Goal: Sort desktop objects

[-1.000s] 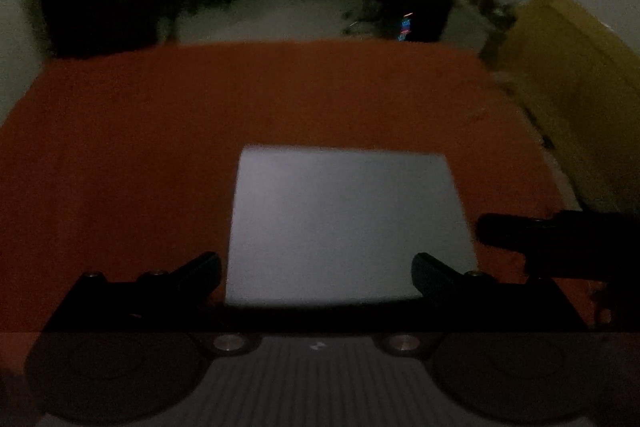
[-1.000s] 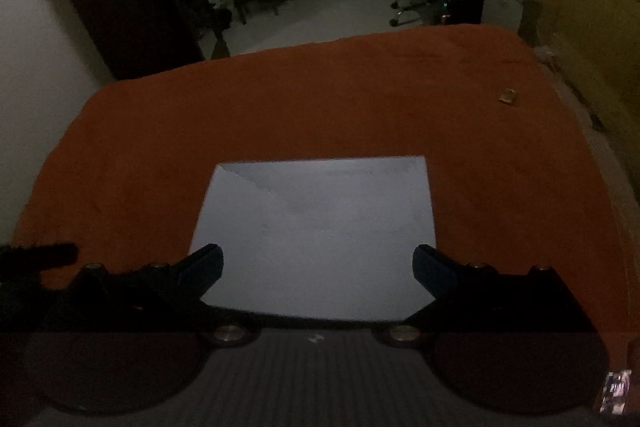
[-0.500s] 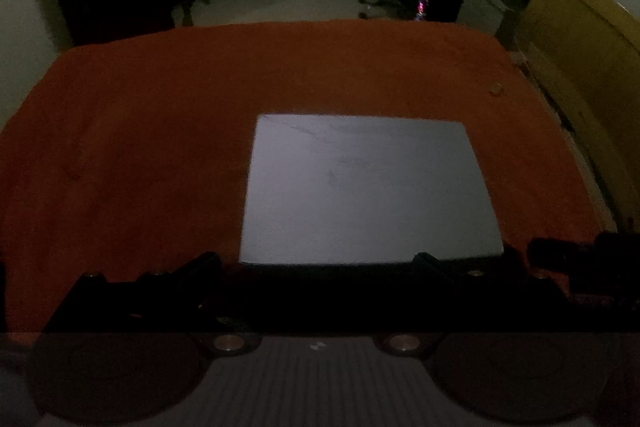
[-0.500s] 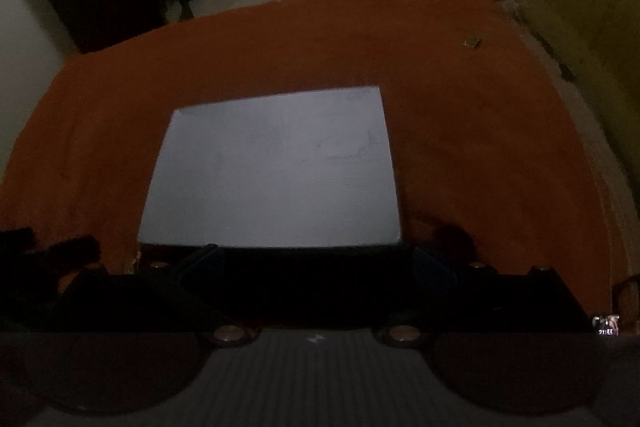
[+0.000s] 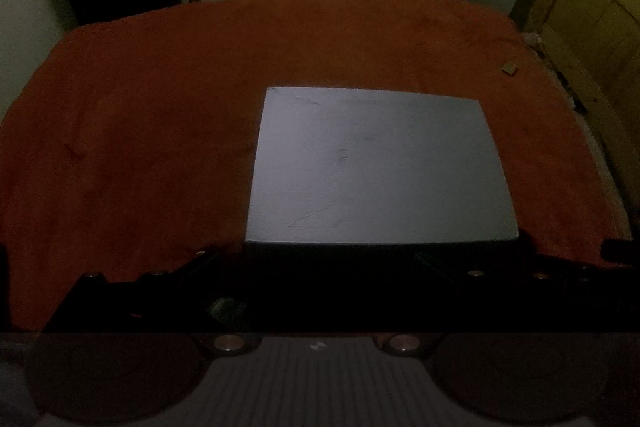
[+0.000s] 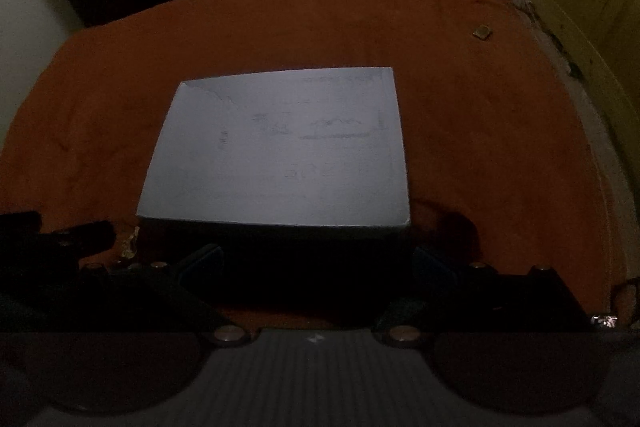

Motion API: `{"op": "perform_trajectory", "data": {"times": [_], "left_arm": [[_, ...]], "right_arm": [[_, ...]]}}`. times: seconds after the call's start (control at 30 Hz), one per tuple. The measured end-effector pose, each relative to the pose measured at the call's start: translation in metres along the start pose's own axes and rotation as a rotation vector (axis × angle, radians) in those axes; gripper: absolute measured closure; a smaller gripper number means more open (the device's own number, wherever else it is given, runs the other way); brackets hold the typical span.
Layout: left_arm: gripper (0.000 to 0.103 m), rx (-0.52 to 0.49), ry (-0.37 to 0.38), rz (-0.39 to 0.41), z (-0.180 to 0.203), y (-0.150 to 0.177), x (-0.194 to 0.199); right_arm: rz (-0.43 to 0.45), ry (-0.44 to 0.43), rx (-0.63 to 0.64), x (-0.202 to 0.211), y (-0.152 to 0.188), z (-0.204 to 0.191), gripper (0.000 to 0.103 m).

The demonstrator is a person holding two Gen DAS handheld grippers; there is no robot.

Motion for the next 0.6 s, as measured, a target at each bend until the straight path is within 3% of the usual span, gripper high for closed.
{"op": "perform_trajectory", "data": {"times": [0.6], "left_arm": [[0.001,-0.039,0.000,-0.045,0.005,0.005,-0.005]], "right_arm": [[-0.050,-0.012,0.031,0.002,0.003,0.002,0.000]]}}
Point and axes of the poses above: each gripper's, at about its wrist camera, not at the fingertips, and x roughly against the way its jaws point, z to its right, y to its underside, the point moved 3 cm from there along -x, roughly the way its jaws point, and after that the axes turned 9 degrees about x, right-handed, at the moved point
